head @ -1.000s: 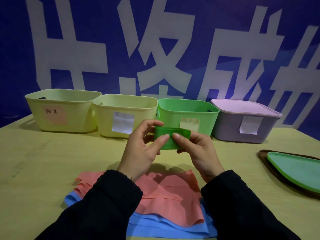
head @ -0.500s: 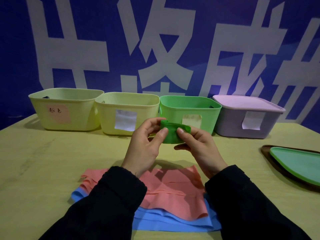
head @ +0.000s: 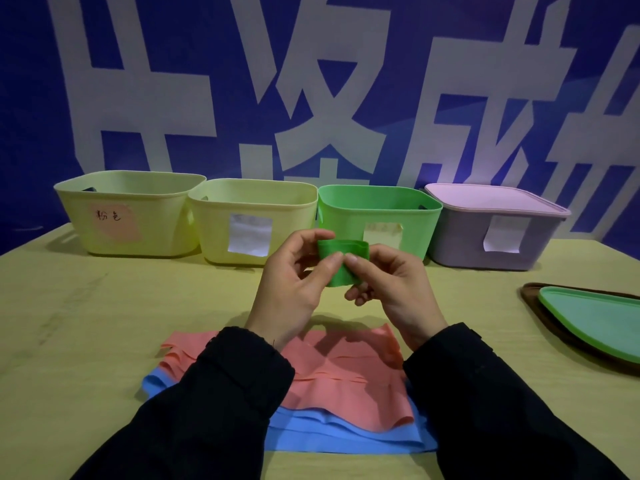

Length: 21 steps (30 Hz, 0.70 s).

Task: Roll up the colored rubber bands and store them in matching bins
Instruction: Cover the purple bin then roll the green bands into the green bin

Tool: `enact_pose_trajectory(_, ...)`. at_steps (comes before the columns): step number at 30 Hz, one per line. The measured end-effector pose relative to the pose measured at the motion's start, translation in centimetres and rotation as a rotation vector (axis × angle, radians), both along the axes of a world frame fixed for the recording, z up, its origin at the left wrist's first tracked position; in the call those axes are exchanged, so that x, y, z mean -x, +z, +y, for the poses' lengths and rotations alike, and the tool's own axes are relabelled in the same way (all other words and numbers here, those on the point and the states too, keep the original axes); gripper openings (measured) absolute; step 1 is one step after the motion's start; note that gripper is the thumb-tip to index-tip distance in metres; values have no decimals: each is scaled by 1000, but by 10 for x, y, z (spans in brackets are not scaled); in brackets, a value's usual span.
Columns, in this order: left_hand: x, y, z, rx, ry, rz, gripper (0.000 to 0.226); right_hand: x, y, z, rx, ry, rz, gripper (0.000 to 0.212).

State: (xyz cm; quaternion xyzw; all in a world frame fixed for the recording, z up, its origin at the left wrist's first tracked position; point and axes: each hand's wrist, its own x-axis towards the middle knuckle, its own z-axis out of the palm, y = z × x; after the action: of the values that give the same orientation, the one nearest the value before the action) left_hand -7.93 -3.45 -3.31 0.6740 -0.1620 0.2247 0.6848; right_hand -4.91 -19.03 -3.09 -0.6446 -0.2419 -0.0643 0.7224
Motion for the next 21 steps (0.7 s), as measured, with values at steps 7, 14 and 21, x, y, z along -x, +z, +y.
enact_pose_trajectory(7,-1,2,4,15,35,9,29,-2,-3,-2,65,-69,-93,33)
enact_pose_trajectory(14,-4,-3,2,-120,77,3,39,-4,-4,-2,49,-70,-126,17)
enact_pose_trajectory(21,-5,-5,3,-171,141,-32,27,-3,-5,-1,66,-62,-132,17)
